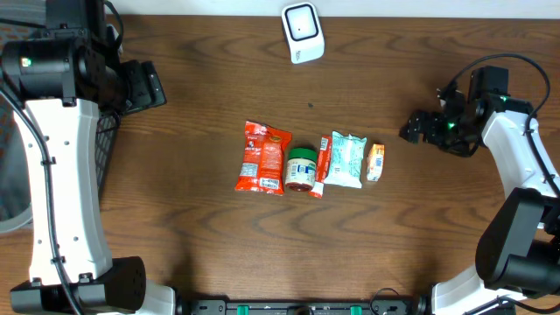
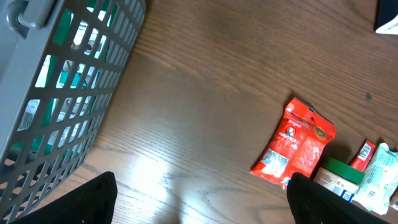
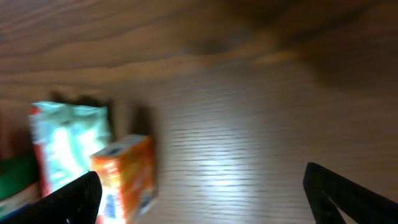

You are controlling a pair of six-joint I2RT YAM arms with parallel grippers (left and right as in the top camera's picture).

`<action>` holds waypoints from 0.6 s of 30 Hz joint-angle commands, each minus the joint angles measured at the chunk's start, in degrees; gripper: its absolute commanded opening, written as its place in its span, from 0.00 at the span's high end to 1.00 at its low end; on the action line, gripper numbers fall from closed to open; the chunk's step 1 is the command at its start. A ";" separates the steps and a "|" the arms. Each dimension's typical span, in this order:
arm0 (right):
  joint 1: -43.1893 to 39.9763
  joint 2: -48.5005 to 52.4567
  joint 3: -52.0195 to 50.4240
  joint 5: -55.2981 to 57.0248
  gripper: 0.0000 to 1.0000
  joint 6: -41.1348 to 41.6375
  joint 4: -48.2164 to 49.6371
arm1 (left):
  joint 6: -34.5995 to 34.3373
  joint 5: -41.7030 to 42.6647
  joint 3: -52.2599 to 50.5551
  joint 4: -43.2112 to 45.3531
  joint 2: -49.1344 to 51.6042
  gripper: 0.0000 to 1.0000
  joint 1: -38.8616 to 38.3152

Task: Scan the item barcode
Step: 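Withdraw the right gripper and reach the left gripper into the basket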

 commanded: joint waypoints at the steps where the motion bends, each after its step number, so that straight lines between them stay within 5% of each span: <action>1: 0.24 -0.17 0.63 6.82 0.01 0.17 0.00 | -0.33 -0.50 -0.13 -0.13 0.09 0.13 0.24; 8: 0.24 -0.17 0.63 6.82 0.01 0.17 0.04 | -0.33 -0.50 -0.13 4.48 0.09 0.12 0.24; 9: 0.24 -0.17 0.63 6.82 0.01 0.17 0.04 | -0.37 -0.04 -0.11 5.64 0.09 0.04 0.24; 12: 0.24 -0.17 0.63 6.82 0.01 0.17 0.04 | -0.31 2.14 -0.11 7.63 0.07 0.02 0.24; 18: 0.24 -0.17 0.63 6.82 0.01 0.17 0.04 | 0.74 -4.44 3.30 12.70 0.02 0.01 4.79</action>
